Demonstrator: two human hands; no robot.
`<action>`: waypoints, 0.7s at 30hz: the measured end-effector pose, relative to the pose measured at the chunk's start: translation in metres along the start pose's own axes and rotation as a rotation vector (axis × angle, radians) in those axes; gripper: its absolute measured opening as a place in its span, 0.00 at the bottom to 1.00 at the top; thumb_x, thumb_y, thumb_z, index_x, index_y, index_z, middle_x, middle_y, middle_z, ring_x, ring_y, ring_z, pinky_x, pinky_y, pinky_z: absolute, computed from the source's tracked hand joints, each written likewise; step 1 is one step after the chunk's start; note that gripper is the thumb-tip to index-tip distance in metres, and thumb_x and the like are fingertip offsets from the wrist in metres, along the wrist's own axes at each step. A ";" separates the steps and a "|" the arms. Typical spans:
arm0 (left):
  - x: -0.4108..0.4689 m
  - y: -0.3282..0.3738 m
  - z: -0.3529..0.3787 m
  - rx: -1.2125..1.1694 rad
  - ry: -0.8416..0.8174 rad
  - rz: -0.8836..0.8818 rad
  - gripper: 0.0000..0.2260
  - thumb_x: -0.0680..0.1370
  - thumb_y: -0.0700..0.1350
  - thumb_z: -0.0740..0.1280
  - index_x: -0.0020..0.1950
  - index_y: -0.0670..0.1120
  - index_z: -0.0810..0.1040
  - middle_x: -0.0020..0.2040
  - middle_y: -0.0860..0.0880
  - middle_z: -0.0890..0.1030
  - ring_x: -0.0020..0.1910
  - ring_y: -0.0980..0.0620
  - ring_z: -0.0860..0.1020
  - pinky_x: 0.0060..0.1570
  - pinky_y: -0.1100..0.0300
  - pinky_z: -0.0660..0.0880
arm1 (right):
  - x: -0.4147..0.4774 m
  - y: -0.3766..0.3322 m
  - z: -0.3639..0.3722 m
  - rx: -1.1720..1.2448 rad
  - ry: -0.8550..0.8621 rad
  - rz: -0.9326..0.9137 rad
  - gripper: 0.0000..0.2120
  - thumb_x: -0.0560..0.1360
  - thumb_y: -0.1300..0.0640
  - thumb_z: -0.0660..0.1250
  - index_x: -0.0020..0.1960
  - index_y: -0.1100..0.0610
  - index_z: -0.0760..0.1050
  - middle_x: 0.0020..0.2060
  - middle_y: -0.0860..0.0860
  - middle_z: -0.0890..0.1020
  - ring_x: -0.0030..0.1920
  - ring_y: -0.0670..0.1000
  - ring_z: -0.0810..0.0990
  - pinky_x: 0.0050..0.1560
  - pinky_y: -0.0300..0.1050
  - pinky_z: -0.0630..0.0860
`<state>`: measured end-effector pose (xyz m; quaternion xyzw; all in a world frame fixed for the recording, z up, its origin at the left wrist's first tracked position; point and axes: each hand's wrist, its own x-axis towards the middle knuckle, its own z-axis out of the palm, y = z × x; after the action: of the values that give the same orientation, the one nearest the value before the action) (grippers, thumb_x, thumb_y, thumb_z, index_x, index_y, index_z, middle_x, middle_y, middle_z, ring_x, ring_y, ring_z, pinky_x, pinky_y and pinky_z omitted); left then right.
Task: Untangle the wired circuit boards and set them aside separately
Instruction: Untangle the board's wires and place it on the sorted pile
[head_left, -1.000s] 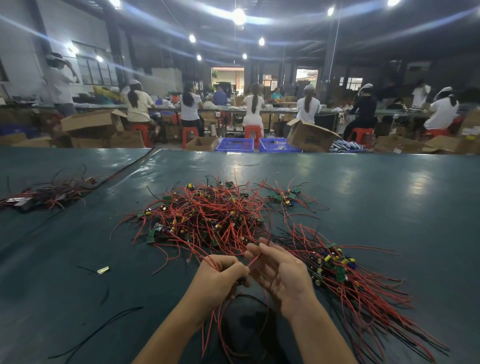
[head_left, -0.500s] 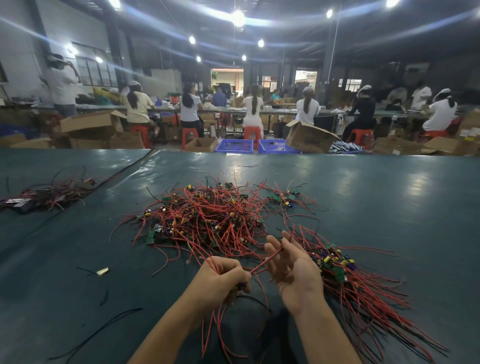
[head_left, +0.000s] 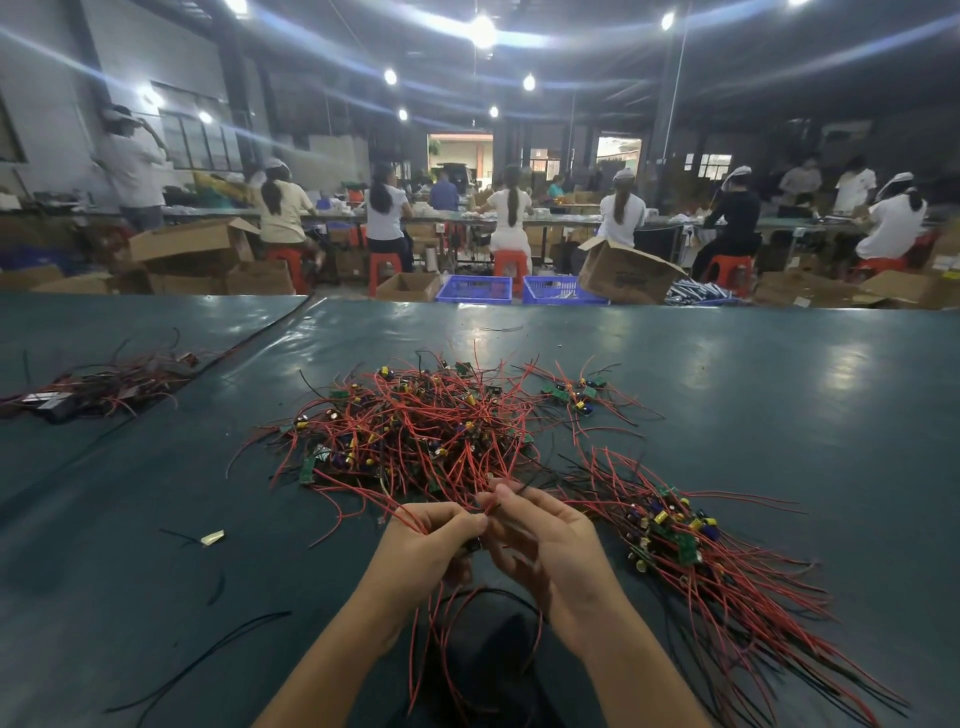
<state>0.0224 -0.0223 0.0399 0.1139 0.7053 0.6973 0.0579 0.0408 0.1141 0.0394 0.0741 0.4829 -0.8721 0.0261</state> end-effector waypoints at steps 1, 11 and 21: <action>0.000 0.000 0.000 -0.006 -0.005 -0.008 0.16 0.77 0.37 0.66 0.29 0.42 0.80 0.25 0.49 0.75 0.22 0.55 0.72 0.25 0.64 0.71 | 0.000 0.001 0.001 -0.003 0.000 -0.007 0.07 0.62 0.56 0.76 0.39 0.56 0.85 0.45 0.59 0.86 0.41 0.52 0.85 0.41 0.43 0.82; 0.000 0.000 -0.003 0.052 -0.048 0.012 0.14 0.73 0.40 0.70 0.26 0.44 0.80 0.26 0.46 0.74 0.23 0.54 0.70 0.27 0.63 0.70 | 0.002 -0.001 -0.003 -0.151 0.091 -0.093 0.04 0.74 0.60 0.72 0.45 0.60 0.79 0.36 0.55 0.85 0.32 0.50 0.81 0.28 0.39 0.75; 0.002 -0.007 -0.002 0.245 -0.023 0.108 0.08 0.67 0.46 0.68 0.28 0.45 0.81 0.24 0.47 0.76 0.25 0.50 0.72 0.30 0.58 0.70 | 0.001 0.003 0.000 -0.239 0.065 0.193 0.06 0.74 0.59 0.69 0.45 0.60 0.85 0.23 0.46 0.70 0.19 0.43 0.64 0.18 0.35 0.60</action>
<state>0.0190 -0.0233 0.0329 0.1660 0.7772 0.6068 0.0140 0.0400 0.1124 0.0368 0.1445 0.5745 -0.7990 0.1029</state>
